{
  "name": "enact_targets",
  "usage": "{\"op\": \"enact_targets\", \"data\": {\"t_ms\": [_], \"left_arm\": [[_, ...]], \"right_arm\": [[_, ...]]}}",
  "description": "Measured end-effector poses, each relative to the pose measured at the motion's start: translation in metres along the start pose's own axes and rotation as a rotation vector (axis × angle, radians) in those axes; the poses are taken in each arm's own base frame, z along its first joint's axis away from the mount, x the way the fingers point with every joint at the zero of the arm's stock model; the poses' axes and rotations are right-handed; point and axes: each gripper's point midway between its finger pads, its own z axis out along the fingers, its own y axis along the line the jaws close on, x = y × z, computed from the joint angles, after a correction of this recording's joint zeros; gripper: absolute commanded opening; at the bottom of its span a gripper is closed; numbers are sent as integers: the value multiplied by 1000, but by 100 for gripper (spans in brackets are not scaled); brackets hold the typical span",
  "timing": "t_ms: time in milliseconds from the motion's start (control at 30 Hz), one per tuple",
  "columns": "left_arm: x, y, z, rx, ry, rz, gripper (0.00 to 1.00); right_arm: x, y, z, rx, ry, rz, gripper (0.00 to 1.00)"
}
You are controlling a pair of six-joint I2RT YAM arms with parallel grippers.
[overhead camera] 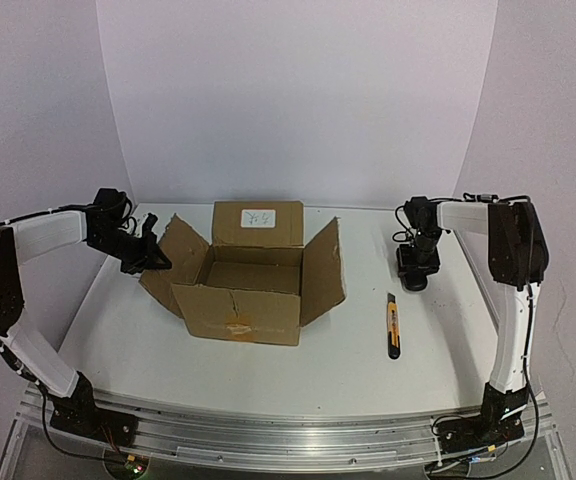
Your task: Unpack the express box
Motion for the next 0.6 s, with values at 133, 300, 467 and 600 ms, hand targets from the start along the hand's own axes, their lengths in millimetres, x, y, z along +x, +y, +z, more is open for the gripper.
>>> {"op": "enact_targets", "data": {"t_ms": [133, 300, 467, 600], "left_arm": [[0, 1, 0, -3, 0, 2, 17], [0, 1, 0, -8, -1, 6, 29], [0, 2, 0, -9, -1, 8, 50], [0, 1, -2, -12, -5, 17, 57]], "right_arm": [[0, 0, 0, -1, 1, -19, 79], [0, 1, 0, -6, 1, -34, 98], [-3, 1, -3, -6, -3, -48, 98], [-11, 3, -12, -13, -21, -51, 98]]}}
